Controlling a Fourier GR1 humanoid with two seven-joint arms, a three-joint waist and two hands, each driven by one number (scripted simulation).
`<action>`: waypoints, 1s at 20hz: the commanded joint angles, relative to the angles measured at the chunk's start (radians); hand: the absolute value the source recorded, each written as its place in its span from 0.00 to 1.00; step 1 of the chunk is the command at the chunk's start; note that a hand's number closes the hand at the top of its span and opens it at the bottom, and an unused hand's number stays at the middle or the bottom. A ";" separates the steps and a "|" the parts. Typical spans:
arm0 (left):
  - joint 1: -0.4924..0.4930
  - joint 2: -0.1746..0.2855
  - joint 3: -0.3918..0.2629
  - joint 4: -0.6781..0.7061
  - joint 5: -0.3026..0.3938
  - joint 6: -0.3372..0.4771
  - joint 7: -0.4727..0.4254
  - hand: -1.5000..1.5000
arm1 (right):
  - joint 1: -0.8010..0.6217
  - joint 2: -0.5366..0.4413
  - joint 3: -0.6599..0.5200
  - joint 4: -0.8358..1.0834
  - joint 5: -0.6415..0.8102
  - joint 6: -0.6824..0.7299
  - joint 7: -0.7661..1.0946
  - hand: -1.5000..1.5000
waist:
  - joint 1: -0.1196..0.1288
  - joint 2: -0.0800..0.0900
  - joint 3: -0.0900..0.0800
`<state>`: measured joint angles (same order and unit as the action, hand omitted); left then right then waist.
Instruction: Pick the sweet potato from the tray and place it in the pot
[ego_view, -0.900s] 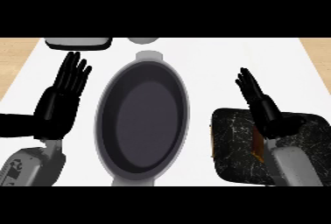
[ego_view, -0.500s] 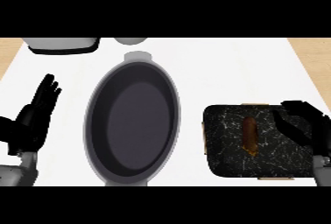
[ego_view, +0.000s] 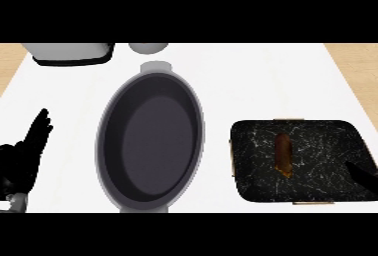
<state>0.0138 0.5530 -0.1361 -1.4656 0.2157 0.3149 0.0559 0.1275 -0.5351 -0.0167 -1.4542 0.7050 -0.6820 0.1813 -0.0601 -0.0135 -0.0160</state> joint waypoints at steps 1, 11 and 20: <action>0.014 0.015 -0.001 -0.005 -0.016 0.000 0.002 0.50 | 0.102 0.050 0.068 -0.112 0.225 -0.004 0.206 0.00 | 0.014 0.003 0.003; -0.016 0.012 -0.037 -0.040 -0.027 -0.030 0.039 0.50 | -0.053 0.153 0.219 -0.315 0.481 0.644 0.774 0.00 | 0.082 0.016 0.007; -0.023 -0.009 -0.044 -0.044 -0.045 -0.019 0.044 0.50 | -0.317 0.376 0.214 -0.199 0.397 1.148 1.126 0.00 | 0.098 0.018 0.013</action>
<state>-0.0085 0.5566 -0.1679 -1.5006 0.1832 0.2874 0.0895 -0.0588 -0.2536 0.2061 -1.6925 1.1285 0.2308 1.0851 0.0326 0.0044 -0.0054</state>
